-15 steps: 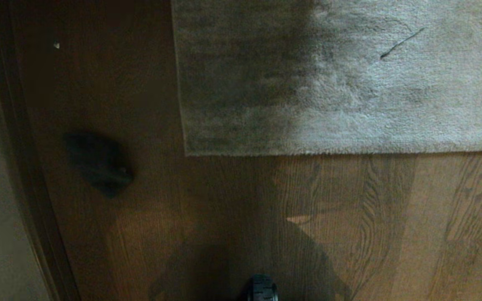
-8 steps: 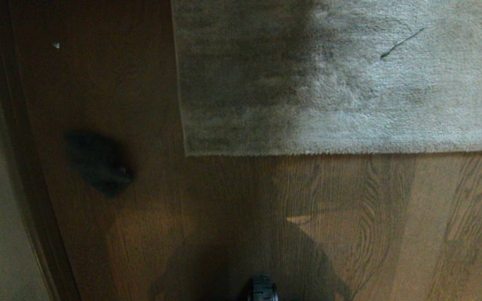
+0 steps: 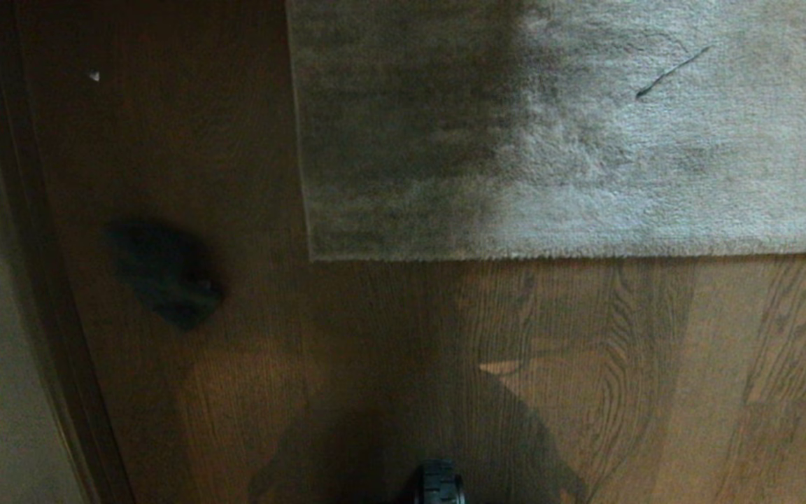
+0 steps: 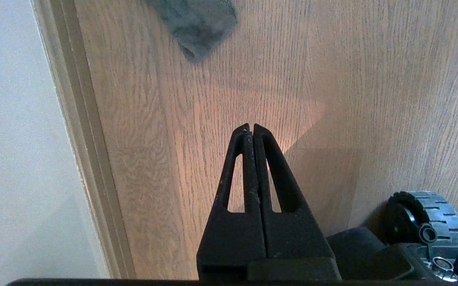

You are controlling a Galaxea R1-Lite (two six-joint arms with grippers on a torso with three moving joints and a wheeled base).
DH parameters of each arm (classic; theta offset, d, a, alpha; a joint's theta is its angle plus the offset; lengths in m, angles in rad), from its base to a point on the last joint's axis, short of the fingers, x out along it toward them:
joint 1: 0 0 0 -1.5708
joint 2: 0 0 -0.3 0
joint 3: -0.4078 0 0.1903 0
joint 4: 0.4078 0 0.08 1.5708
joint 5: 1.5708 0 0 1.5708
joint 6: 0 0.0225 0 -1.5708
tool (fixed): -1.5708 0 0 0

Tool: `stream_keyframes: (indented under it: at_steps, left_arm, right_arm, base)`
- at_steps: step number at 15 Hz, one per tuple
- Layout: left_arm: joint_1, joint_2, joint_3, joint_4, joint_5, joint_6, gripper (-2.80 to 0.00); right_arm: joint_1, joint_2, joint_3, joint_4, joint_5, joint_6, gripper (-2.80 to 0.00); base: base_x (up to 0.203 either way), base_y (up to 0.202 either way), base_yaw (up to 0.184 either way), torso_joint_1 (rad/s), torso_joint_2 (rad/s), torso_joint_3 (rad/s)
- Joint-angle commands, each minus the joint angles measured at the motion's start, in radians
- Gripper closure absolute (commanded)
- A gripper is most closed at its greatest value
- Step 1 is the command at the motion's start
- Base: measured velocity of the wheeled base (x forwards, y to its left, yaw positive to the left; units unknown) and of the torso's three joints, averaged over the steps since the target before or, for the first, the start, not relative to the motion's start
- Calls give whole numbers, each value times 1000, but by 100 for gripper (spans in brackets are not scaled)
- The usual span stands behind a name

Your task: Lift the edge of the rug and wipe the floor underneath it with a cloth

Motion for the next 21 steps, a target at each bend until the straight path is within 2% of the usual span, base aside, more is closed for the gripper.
stream_keyframes:
  at_steps: [1,21]
  left_arm:
    - [0,0,0,-1,0,0,0]
    - [0,0,-1,-1,0,0,0]
  right_arm:
    - [0,1,0,0,0,0,0]
    - [0,1,0,0,0,0,0]
  base:
    - [0,0,0,0,0,0]
    - [0,0,0,0,0,0]
